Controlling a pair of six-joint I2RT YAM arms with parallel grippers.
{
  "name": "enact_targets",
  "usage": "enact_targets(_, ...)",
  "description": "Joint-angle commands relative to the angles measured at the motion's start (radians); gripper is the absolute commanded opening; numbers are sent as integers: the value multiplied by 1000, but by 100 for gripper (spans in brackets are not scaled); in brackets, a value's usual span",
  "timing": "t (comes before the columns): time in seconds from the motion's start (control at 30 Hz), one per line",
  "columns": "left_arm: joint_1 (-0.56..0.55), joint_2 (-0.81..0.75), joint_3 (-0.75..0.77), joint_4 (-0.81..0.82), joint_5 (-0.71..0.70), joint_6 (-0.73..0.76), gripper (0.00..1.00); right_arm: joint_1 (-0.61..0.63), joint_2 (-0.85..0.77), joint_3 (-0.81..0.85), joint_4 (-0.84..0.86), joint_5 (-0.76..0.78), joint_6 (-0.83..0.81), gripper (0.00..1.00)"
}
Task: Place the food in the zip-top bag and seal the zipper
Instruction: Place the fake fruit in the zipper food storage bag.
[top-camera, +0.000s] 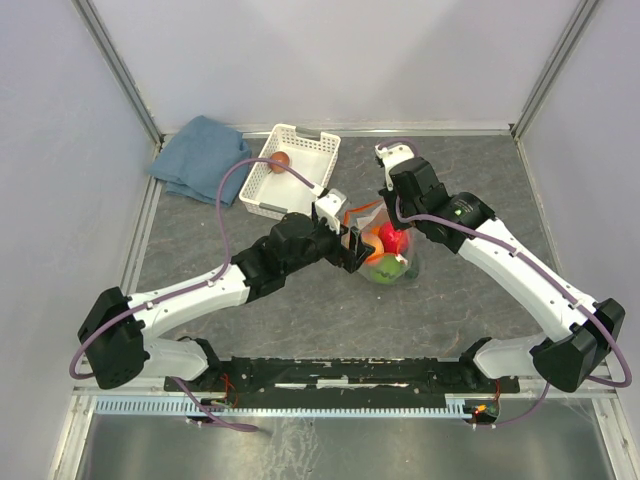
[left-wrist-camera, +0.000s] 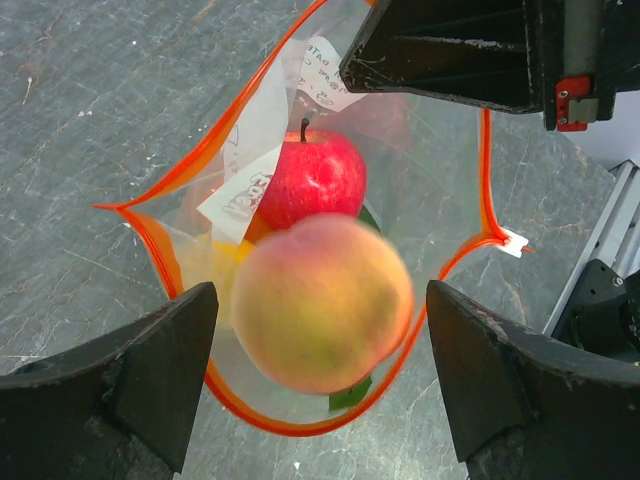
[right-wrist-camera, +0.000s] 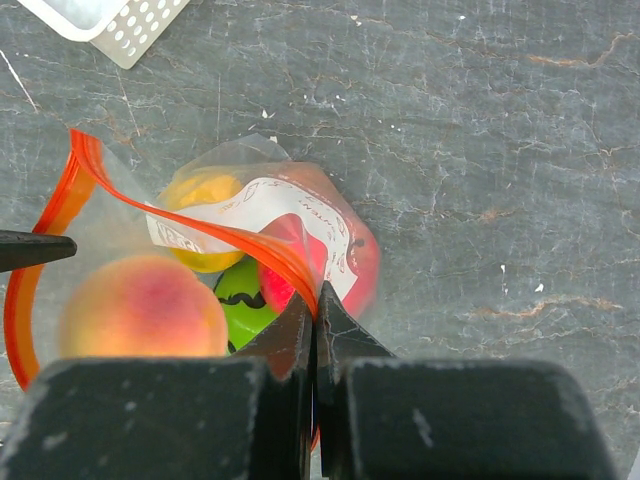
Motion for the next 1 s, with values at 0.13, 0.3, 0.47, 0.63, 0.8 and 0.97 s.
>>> enact_targets(0.13, -4, -37, 64, -19, -14, -39, 92, -4, -41, 6, 60, -4, 14, 2)
enact_targets(0.3, -4, -85, 84, -107, -115, -84, 92, -4, -42, 4, 59, -4, 13, 2)
enact_targets(0.47, -5, -102, 106, -237, -239, -130, 90, -3, -45, 3, 62, -6, 13, 2)
enact_targets(0.63, 11, -79, 110, -265, -269, -161, 86, -3, -47, 2, 64, -8, 14, 2)
enact_targets(0.8, 49, 0, 153, -259, -158, -188, 67, -4, -48, 0, 61, -9, 14, 2)
enact_targets(0.97, 54, 44, 174, -223, -95, -201, 44, -4, -52, -11, 64, 0, 13, 2)
